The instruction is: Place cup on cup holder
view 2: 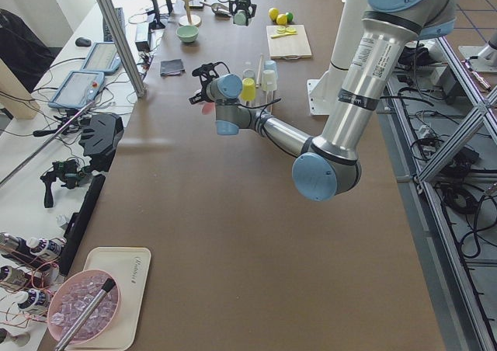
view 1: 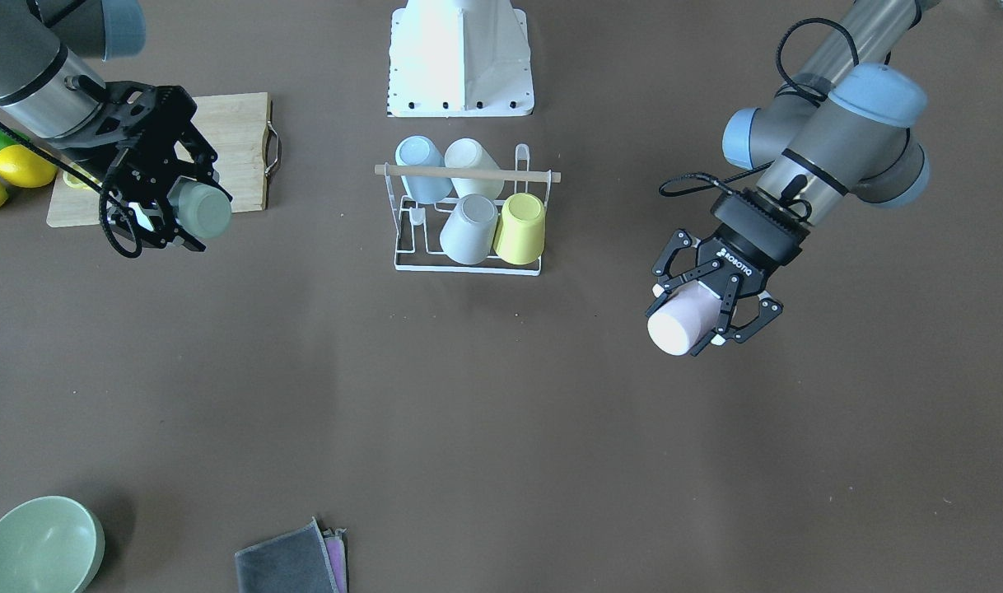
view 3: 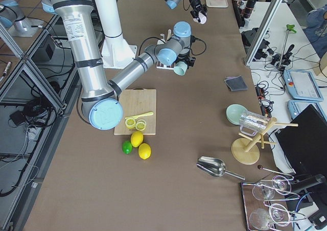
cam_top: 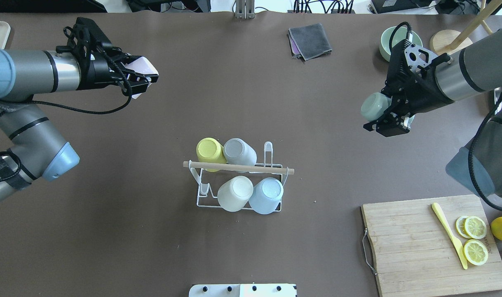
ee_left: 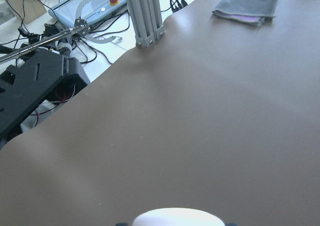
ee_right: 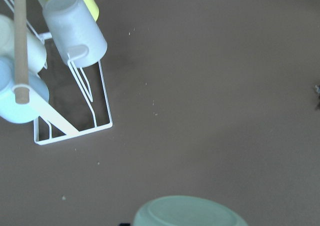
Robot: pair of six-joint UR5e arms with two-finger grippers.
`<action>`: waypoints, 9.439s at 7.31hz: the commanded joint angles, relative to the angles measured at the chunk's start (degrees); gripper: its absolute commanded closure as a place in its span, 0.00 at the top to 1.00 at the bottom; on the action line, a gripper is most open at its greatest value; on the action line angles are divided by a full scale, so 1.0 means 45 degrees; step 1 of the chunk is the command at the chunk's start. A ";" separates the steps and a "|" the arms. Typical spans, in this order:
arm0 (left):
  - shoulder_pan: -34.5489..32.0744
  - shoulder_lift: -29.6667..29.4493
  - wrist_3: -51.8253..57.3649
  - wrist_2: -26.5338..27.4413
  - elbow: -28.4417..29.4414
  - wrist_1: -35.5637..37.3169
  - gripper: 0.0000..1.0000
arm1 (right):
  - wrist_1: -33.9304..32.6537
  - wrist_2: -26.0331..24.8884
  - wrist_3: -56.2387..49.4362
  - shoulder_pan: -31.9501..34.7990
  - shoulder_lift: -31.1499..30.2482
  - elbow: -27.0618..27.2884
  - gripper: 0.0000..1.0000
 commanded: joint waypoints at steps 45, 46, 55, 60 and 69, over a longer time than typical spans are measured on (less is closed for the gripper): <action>0.5351 0.1738 0.1407 0.5002 -0.2101 -0.5648 0.98 | -0.0459 -0.4808 0.7745 -0.3505 0.3042 -0.0434 1.00; 0.3792 0.1702 0.1291 0.2800 -0.2122 -0.4148 0.98 | -0.2076 -0.4440 0.7746 -0.3040 0.2597 0.0244 1.00; -0.1650 0.1780 0.1427 -0.2706 -0.3179 1.0633 0.98 | -0.4651 -0.0048 0.7494 0.4649 -0.3394 -0.1017 1.00; -0.5060 0.2965 0.1427 -0.4126 -0.2553 1.7114 0.98 | -0.4768 0.0290 0.0920 0.8364 -0.5727 -0.3454 1.00; -0.9035 0.6918 0.4572 -0.5952 -0.2318 1.7020 0.98 | -0.4768 0.0290 0.0656 0.8780 -0.5903 -0.3597 1.00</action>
